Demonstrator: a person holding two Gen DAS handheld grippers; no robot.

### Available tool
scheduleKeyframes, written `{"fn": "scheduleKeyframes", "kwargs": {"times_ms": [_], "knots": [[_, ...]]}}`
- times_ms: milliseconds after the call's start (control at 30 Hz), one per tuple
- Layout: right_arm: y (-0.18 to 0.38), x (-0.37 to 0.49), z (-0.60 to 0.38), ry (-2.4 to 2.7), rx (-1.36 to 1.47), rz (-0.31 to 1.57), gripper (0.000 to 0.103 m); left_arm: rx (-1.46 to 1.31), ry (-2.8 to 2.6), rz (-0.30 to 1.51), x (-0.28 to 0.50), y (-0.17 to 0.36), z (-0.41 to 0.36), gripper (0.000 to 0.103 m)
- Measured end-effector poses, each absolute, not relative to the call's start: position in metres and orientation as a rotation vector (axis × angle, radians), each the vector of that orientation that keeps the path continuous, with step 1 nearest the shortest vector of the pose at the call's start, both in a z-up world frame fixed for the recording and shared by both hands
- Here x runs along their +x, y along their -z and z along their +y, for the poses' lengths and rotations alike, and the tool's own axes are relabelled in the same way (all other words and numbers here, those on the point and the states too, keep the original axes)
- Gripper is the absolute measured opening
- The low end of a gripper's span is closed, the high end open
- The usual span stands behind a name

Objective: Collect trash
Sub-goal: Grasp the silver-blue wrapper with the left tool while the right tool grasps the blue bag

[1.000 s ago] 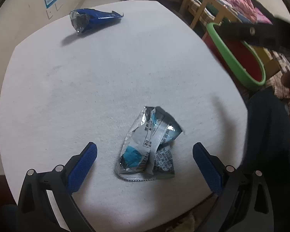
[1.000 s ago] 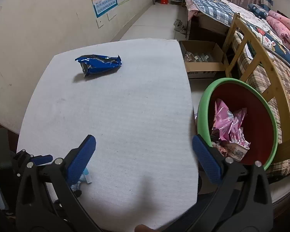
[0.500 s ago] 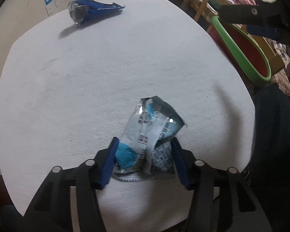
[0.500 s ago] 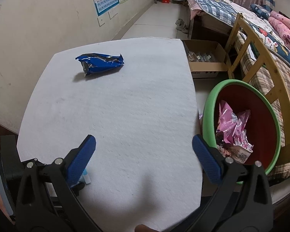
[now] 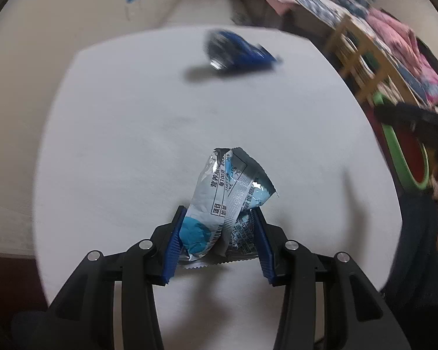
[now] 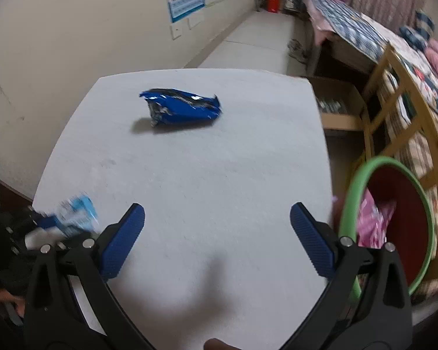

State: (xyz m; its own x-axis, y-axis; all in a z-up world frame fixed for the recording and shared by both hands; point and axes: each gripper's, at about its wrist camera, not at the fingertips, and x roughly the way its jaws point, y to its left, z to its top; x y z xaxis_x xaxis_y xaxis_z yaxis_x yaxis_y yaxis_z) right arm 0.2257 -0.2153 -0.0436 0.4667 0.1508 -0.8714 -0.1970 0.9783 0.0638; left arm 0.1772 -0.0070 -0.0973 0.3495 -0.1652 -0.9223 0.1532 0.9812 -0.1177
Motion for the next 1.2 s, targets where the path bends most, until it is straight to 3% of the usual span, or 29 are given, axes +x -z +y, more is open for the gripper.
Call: {"fn": "scheduleKeyframes", "kwargs": {"times_ms": [567, 1000, 1100, 1167, 1200], "knots": [[0.065, 0.31, -0.128, -0.324, -0.182, 1.026, 0.098, -0.032, 0.079, 1.066, 0.255, 0.063, 0.045, 0.042], [0.1, 0.36, -0.103, -0.294, -0.26, 1.032, 0.098, -0.072, 0.059, 1.054, 0.289, 0.075, 0.065, 0.042], [0.106, 0.365, -0.102, -0.307, -0.253, 1.05, 0.083, -0.079, 0.06, 1.061, 0.29, 0.08, 0.067, 0.042], [0.109, 0.367, -0.103, -0.311, -0.252, 1.068, 0.055, -0.084, 0.063, 1.063, 0.291, 0.082, 0.068, 0.042], [0.111, 0.368, -0.103, -0.309, -0.254, 1.076, 0.049, -0.085, 0.065, 1.063, 0.29, 0.083, 0.068, 0.042]]}}
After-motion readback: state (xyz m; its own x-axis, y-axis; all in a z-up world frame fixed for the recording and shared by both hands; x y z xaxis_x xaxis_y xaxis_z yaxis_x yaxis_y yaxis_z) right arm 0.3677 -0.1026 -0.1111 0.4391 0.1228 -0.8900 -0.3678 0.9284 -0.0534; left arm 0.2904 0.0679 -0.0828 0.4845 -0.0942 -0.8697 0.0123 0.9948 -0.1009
